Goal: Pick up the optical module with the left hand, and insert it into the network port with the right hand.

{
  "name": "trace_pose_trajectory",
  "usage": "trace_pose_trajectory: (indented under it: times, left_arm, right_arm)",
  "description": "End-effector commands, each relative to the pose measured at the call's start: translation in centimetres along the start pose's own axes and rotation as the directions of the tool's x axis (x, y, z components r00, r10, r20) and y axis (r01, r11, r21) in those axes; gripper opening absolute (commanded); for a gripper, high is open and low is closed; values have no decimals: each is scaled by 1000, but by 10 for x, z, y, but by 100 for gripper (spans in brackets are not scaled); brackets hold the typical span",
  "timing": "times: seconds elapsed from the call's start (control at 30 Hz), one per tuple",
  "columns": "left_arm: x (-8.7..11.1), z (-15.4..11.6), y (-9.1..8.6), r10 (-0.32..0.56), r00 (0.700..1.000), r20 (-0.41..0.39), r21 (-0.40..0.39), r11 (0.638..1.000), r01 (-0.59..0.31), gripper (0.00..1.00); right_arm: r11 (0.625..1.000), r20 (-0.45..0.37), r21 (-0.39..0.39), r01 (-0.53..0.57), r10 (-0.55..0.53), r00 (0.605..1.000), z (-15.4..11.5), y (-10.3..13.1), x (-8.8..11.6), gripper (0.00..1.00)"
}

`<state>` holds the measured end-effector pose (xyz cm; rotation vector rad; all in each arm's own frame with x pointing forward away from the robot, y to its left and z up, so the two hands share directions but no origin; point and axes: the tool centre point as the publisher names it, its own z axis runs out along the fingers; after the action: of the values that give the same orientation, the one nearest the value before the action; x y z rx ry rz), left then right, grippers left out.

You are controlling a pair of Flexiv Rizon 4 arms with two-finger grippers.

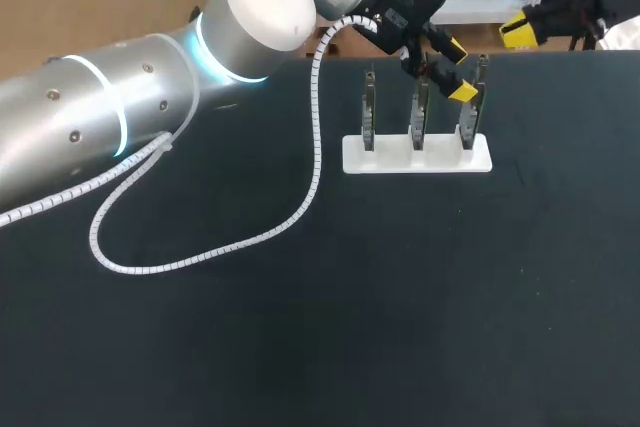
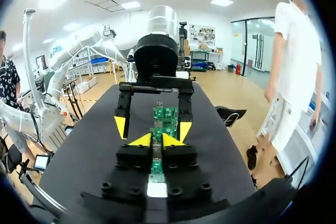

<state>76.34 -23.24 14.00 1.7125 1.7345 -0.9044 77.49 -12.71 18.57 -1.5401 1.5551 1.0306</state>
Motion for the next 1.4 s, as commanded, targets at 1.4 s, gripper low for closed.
trace_pose_trajectory:
  times: [1.4]
  left_arm:
    - [-1,0,1,0,1000,-3,2,1000,0,100]
  right_arm:
    - [998,-15,-61,-2,1,1000,29,-3,5,0]
